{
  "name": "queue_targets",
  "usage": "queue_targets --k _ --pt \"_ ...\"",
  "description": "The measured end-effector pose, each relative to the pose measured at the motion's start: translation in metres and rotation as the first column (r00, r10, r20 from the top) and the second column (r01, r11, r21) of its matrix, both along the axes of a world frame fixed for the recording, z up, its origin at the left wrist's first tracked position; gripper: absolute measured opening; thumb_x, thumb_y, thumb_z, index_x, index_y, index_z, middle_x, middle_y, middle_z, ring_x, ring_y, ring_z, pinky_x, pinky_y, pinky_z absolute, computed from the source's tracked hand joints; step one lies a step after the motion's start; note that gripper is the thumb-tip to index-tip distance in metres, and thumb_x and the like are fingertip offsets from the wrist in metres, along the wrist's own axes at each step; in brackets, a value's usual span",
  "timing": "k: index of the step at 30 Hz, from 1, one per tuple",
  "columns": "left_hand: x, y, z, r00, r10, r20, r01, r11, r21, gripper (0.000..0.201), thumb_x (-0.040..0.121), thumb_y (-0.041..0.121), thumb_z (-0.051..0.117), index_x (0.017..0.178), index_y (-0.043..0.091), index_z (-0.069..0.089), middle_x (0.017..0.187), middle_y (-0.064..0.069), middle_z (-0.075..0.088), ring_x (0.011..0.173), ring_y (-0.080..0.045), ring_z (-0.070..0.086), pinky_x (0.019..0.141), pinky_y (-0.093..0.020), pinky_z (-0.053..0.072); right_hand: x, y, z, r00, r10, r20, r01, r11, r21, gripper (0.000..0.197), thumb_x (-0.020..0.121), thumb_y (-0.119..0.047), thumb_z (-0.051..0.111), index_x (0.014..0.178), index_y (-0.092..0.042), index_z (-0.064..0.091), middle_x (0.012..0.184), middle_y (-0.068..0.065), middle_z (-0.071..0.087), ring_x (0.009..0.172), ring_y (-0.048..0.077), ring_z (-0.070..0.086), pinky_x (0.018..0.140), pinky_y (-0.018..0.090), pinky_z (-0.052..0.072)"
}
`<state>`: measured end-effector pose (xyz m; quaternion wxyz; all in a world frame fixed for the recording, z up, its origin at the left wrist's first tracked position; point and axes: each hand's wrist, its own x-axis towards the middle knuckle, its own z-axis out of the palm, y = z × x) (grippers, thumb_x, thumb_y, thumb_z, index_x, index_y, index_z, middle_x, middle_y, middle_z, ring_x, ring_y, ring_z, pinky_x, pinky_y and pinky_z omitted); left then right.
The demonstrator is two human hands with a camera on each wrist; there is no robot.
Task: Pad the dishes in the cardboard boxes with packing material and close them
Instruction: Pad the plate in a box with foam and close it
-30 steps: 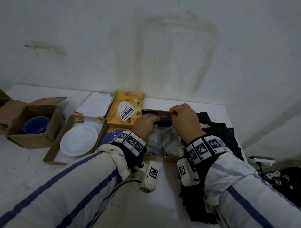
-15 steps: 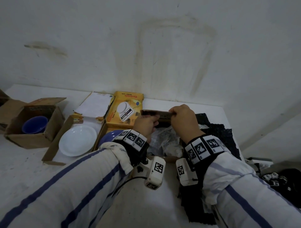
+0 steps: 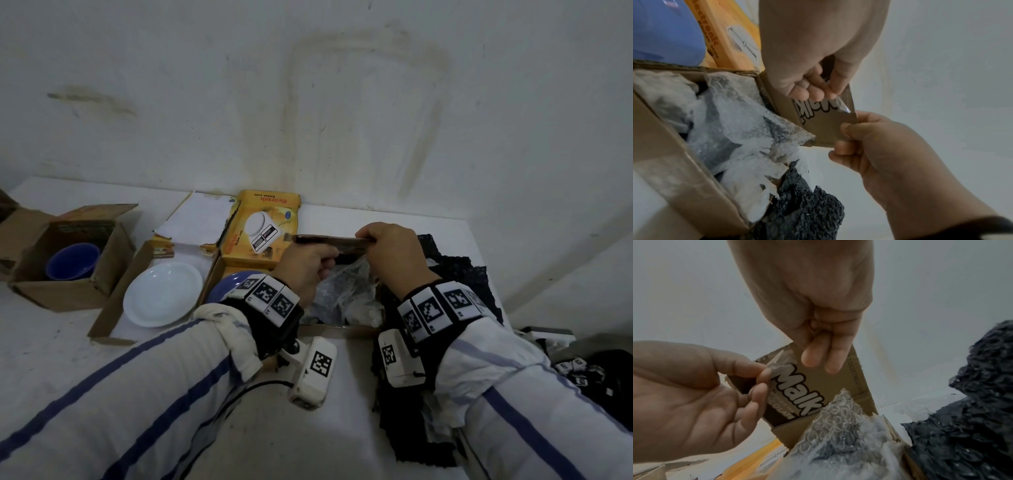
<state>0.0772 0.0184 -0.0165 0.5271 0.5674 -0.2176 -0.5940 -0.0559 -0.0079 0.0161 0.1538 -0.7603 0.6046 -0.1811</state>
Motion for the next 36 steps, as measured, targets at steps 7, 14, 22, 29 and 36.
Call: queue_targets --k 7,14,22,29,36 --pt "0.002 0.025 0.012 0.974 -0.221 -0.040 0.221 0.975 -0.018 0.022 0.087 -0.002 0.054 0.068 0.006 0.058 0.061 -0.003 0.056 0.054 -0.009 0.051 0.051 -0.018 0.041 -0.010 0.009 -0.006 1.000 0.012 0.003 -0.012 1.000 0.012 0.029 0.086 -0.005 0.054 0.104 -0.019 0.073 0.107 0.002 0.071 0.103 0.019 0.063 0.085 0.026 0.049" --pt "0.005 0.044 0.022 0.935 -0.352 -0.050 0.353 0.936 -0.001 0.022 0.087 -0.001 0.049 0.068 0.009 0.054 0.058 0.000 0.054 0.054 -0.010 0.049 0.053 -0.019 0.041 -0.014 0.014 0.004 0.999 0.047 0.003 -0.047 0.983 0.178 0.033 0.086 -0.003 0.053 0.108 -0.018 0.070 0.116 0.002 0.067 0.105 0.021 0.062 0.088 0.033 0.052" --pt "0.009 0.071 0.006 0.904 -0.428 -0.005 0.426 0.899 0.106 0.019 0.085 -0.005 0.049 0.092 0.010 0.059 0.071 -0.004 0.052 0.061 -0.012 0.046 0.059 -0.023 0.037 -0.027 0.024 -0.010 0.971 0.019 -0.237 0.059 0.947 0.316 0.014 0.086 -0.006 0.047 0.099 -0.006 0.053 0.108 0.014 0.046 0.097 0.027 0.051 0.089 0.037 0.050" --pt "0.005 0.083 -0.019 0.882 -0.470 0.032 0.453 0.864 0.220 0.011 0.088 0.011 0.054 0.078 0.012 0.057 0.063 -0.001 0.054 0.056 -0.012 0.049 0.057 -0.023 0.040 -0.021 0.040 -0.033 0.867 0.170 -0.469 -0.028 0.956 0.293 0.037 0.088 -0.018 0.053 0.122 -0.005 0.046 0.126 0.015 0.042 0.119 0.032 0.041 0.095 0.040 0.042" --pt "0.000 0.085 -0.035 0.890 -0.439 0.126 0.386 0.871 0.304 0.011 0.094 0.014 0.055 0.083 0.014 0.056 0.064 -0.002 0.054 0.056 -0.012 0.048 0.054 -0.022 0.040 -0.018 0.049 -0.051 0.835 0.267 -0.480 -0.170 0.957 0.236 0.030 0.089 -0.009 0.049 0.118 -0.007 0.043 0.122 0.015 0.040 0.113 0.033 0.042 0.087 0.040 0.045"
